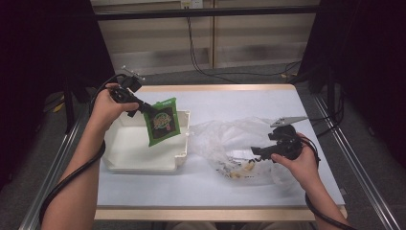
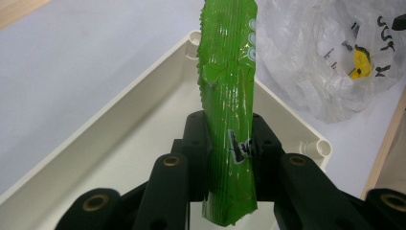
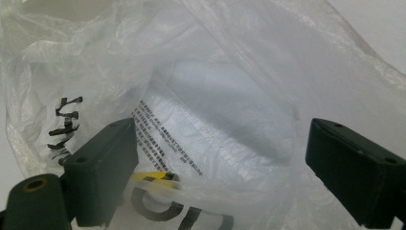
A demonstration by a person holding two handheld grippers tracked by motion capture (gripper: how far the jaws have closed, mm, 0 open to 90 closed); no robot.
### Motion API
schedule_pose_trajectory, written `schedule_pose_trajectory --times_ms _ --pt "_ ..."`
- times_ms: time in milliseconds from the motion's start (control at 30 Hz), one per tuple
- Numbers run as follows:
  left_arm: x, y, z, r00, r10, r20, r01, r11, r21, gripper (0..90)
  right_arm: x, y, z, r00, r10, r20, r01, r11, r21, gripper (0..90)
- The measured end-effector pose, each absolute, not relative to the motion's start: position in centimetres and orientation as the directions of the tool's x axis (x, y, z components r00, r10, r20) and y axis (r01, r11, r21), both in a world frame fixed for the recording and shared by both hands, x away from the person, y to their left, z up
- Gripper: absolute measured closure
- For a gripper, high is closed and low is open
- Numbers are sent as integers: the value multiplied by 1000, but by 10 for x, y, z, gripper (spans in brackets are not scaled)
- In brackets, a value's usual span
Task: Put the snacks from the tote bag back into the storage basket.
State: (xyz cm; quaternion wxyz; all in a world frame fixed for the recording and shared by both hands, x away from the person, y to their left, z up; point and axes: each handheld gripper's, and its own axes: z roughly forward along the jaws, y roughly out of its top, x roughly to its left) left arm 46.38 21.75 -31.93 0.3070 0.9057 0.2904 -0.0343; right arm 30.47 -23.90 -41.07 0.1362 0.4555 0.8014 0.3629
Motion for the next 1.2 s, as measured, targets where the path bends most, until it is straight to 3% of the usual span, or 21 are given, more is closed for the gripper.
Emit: schedule_pose_trajectory --times_ms 567,667,833,867,1067,1200 --pt "488 202 -342 855 468 -222 511 -689 514 721 307 -239 -414 -550 827 116 637 325 699 109" --pt "490 195 -347 835 494 -241 542 -665 514 718 307 -239 -414 -543 832 111 640 325 697 109" --pt "500 193 -350 870 448 -207 488 -718 496 707 307 -240 -414 -543 833 108 640 327 696 109" --pt "499 190 -351 852 473 -226 518 -693 502 700 307 -240 -414 -545 831 113 640 325 696 108" --pt "503 188 -354 865 463 -195 492 -704 512 635 305 -243 -410 -540 835 107 640 325 696 108" --pt "503 192 -352 849 501 -168 503 -668 548 429 303 -244 -408 -541 835 104 638 326 697 109"
